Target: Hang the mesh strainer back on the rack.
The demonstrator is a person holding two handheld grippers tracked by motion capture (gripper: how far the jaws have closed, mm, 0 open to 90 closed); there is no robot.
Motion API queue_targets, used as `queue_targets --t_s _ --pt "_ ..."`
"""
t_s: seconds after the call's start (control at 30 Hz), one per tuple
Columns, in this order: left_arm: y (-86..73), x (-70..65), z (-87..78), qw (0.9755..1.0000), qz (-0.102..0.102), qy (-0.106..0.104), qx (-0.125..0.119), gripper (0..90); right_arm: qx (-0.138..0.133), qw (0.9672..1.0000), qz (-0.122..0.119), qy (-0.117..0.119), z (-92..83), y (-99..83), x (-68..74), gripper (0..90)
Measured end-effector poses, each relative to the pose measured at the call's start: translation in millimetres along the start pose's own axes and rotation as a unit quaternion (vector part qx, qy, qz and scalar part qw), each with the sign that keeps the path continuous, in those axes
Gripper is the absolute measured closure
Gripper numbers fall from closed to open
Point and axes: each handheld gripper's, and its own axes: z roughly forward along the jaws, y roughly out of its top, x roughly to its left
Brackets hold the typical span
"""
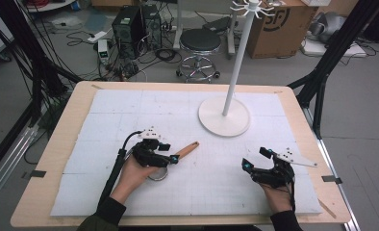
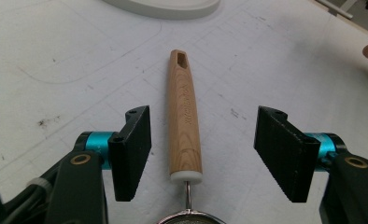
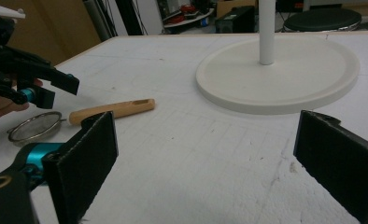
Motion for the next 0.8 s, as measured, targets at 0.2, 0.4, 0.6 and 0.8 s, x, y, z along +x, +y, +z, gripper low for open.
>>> queue_targets --t_s 0.2,0.4,0.6,0.8 --pt "-3.1 0.3 5.5 0.9993 0.018 0.007 0.033 42.2 -0.001 1.0000 0.001 -0.001 -0.2 0.1 -1.0 5.5" --pt "-5.9 -0.9 11.7 0.9977 0.032 0.007 0.060 49.5 -0.001 1.0000 0.000 -0.003 -0.2 0.2 -0.8 5.5" --pt "-7.7 0.6 16.8 0.9959 0.026 0.029 0.082 49.4 -0.002 1.0000 0.000 -0.003 -0.3 0.3 -1.3 5.5" --pt "-7.2 -1.5 20.1 0.9954 0.031 0.034 0.084 51.7 -0.001 1.0000 0.002 -0.003 -0.8 0.5 -1.2 5.5"
